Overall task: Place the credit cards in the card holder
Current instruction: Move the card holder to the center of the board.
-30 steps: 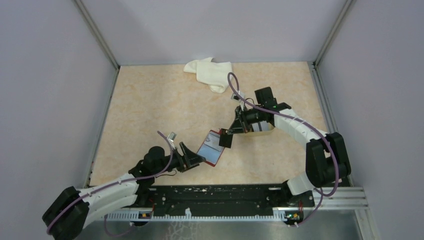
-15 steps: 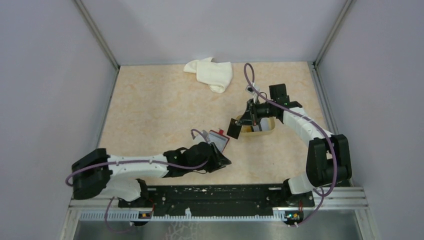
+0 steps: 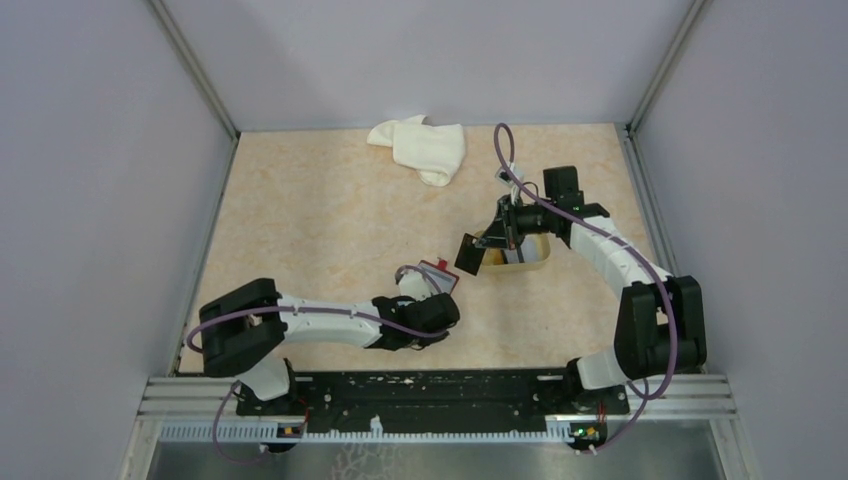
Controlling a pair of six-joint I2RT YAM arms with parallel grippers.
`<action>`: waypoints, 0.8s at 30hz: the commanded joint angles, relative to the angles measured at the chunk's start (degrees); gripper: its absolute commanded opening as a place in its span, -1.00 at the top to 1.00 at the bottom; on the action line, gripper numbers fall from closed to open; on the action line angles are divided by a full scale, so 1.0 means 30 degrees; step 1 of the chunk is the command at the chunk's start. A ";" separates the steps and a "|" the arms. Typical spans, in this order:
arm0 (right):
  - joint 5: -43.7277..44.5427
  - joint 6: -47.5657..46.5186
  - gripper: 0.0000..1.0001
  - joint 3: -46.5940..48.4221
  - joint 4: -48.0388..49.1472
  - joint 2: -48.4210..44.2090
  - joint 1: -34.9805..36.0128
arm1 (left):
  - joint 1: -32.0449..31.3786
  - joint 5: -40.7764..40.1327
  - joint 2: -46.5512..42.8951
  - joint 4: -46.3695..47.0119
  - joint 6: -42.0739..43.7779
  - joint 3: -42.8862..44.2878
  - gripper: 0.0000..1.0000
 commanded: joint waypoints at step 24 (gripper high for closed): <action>-0.0045 -0.0498 1.00 0.0892 0.0485 0.0760 0.2802 | 0.5721 0.3562 -1.2411 0.7209 1.5673 -0.7646 -0.73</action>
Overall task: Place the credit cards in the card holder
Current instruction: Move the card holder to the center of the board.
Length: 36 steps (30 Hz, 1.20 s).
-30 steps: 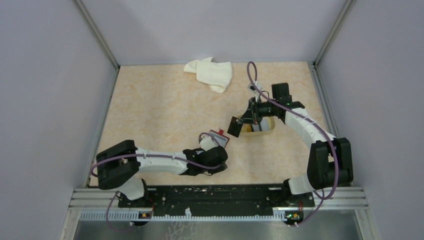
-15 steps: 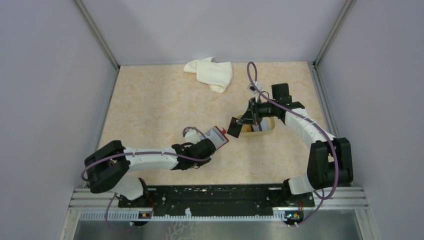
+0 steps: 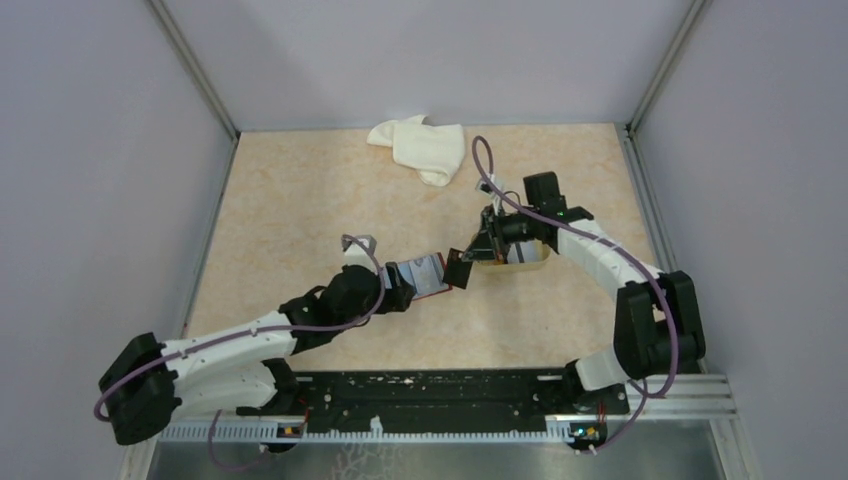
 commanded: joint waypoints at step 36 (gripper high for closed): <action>0.3393 0.5219 1.00 0.7138 0.0681 1.0588 0.4015 | 0.6035 0.5927 0.2730 0.3154 0.1948 -0.2905 0.29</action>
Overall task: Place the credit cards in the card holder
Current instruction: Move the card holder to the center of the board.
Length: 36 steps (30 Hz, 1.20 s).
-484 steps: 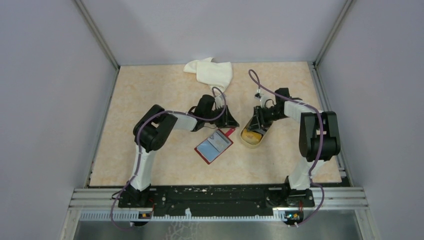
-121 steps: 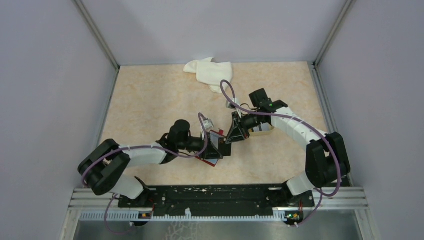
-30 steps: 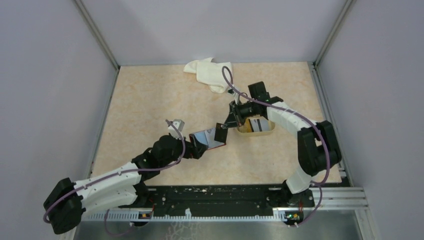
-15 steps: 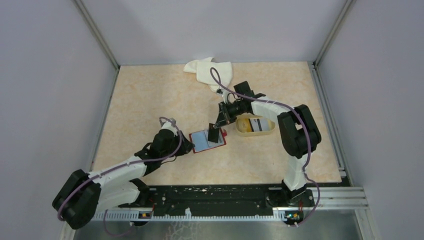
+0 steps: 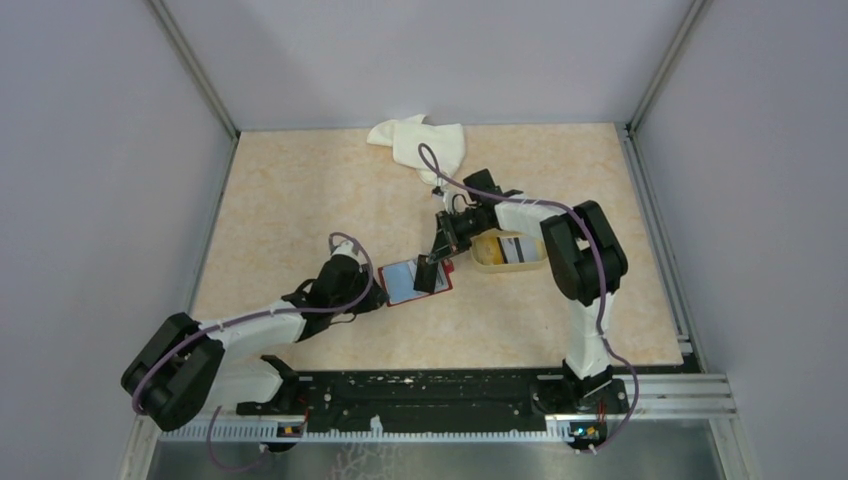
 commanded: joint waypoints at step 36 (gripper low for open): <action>0.2202 0.0138 1.00 0.1514 -0.0851 0.1035 0.0554 | 0.0163 -0.2075 0.5308 -0.3254 0.2739 0.4180 0.36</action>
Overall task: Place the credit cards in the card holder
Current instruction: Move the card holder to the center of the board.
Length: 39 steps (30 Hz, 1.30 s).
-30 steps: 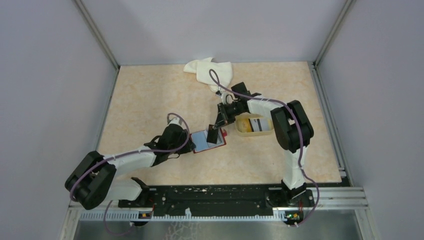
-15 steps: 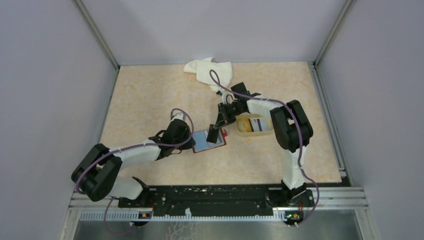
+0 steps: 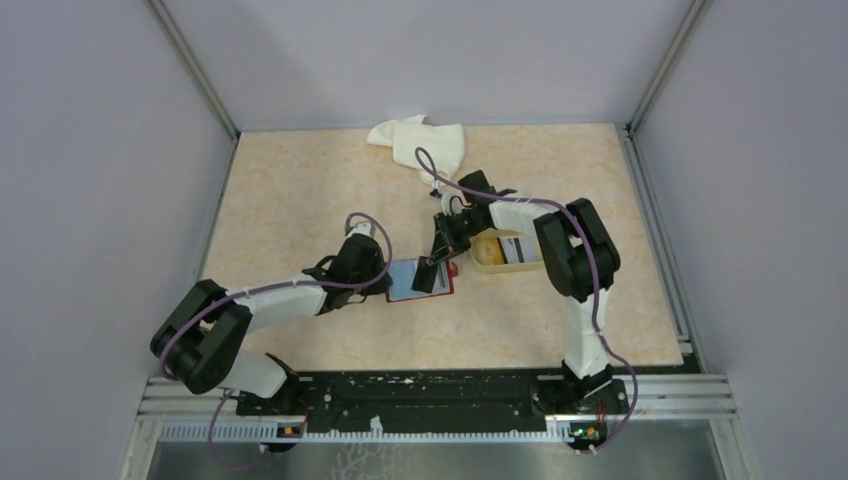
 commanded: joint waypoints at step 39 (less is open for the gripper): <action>0.3821 0.1322 0.92 0.3466 -0.4304 0.2753 0.1015 | 0.0529 0.0725 0.1586 -0.0562 0.1442 0.0661 0.39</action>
